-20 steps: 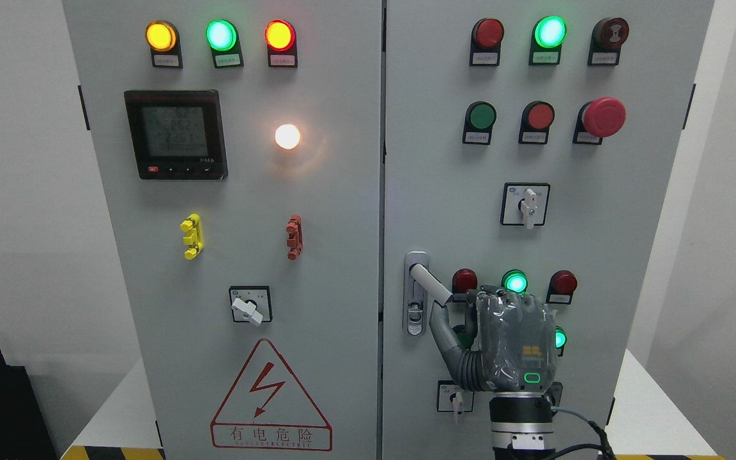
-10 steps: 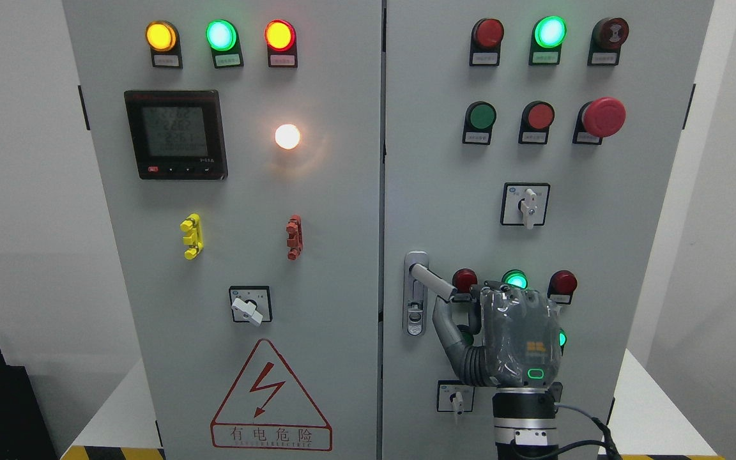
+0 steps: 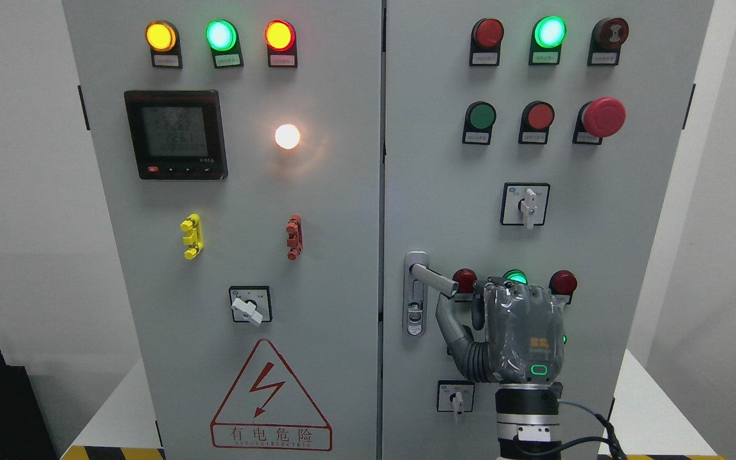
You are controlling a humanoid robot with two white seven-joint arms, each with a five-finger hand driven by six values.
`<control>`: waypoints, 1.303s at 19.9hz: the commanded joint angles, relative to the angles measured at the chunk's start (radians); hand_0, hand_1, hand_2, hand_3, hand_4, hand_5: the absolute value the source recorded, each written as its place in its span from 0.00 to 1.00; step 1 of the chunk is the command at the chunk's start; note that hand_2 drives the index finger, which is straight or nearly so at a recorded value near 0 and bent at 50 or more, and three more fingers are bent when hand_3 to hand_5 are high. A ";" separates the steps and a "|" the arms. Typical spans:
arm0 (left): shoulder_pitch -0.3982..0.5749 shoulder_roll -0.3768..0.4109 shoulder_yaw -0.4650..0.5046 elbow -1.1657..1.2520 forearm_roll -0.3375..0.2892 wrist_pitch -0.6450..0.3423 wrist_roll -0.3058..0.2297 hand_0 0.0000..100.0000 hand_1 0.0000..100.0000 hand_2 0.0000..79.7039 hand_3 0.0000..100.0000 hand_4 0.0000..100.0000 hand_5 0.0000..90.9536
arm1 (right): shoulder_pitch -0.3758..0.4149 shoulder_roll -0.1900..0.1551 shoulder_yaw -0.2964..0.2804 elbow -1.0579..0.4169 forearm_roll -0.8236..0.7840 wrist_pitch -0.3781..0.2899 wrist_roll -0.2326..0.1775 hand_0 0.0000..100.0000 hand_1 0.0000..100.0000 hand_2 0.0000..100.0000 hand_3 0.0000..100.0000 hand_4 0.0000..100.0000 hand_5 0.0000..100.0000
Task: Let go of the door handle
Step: 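Open the right hand fingers off the turned handle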
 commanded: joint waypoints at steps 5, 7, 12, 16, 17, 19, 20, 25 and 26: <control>0.000 0.000 -0.012 -0.015 0.000 0.000 -0.001 0.12 0.39 0.00 0.00 0.00 0.00 | -0.013 0.000 -0.009 0.003 -0.001 -0.001 0.000 0.51 0.38 1.00 1.00 1.00 0.98; 0.000 0.000 -0.012 -0.015 0.000 0.000 -0.001 0.12 0.39 0.00 0.00 0.00 0.00 | -0.015 0.000 -0.009 0.003 -0.001 -0.001 0.000 0.51 0.38 1.00 1.00 1.00 0.98; 0.000 0.000 -0.012 -0.015 0.000 0.000 -0.001 0.12 0.39 0.00 0.00 0.00 0.00 | -0.010 0.001 -0.009 0.003 -0.002 -0.001 0.000 0.51 0.38 1.00 1.00 1.00 0.98; 0.000 0.000 -0.012 -0.015 0.000 0.000 -0.001 0.12 0.39 0.00 0.00 0.00 0.00 | 0.014 0.001 -0.009 0.001 -0.008 -0.006 -0.002 0.52 0.38 1.00 1.00 1.00 0.98; 0.000 0.000 -0.012 -0.015 0.000 0.000 -0.001 0.12 0.39 0.00 0.00 0.00 0.00 | 0.021 0.003 -0.009 0.001 -0.010 -0.007 -0.002 0.52 0.38 1.00 1.00 1.00 0.98; 0.000 0.000 -0.012 -0.015 0.000 0.000 -0.001 0.12 0.39 0.00 0.00 0.00 0.00 | 0.039 0.002 -0.009 0.000 -0.010 -0.012 -0.006 0.54 0.38 1.00 1.00 1.00 0.98; 0.000 0.000 -0.012 -0.015 0.000 0.000 -0.001 0.12 0.39 0.00 0.00 0.00 0.00 | 0.053 0.003 -0.009 -0.002 -0.011 -0.014 -0.008 0.55 0.38 1.00 1.00 1.00 0.98; 0.000 0.000 -0.012 -0.015 0.000 0.000 -0.001 0.12 0.39 0.00 0.00 0.00 0.00 | 0.083 0.003 -0.012 -0.031 -0.016 -0.053 -0.081 0.57 0.37 0.99 1.00 1.00 0.97; 0.000 0.000 -0.012 -0.015 0.000 0.000 -0.001 0.12 0.39 0.00 0.00 0.00 0.00 | 0.103 0.003 -0.012 -0.060 -0.016 -0.058 -0.083 0.57 0.37 0.98 1.00 1.00 0.97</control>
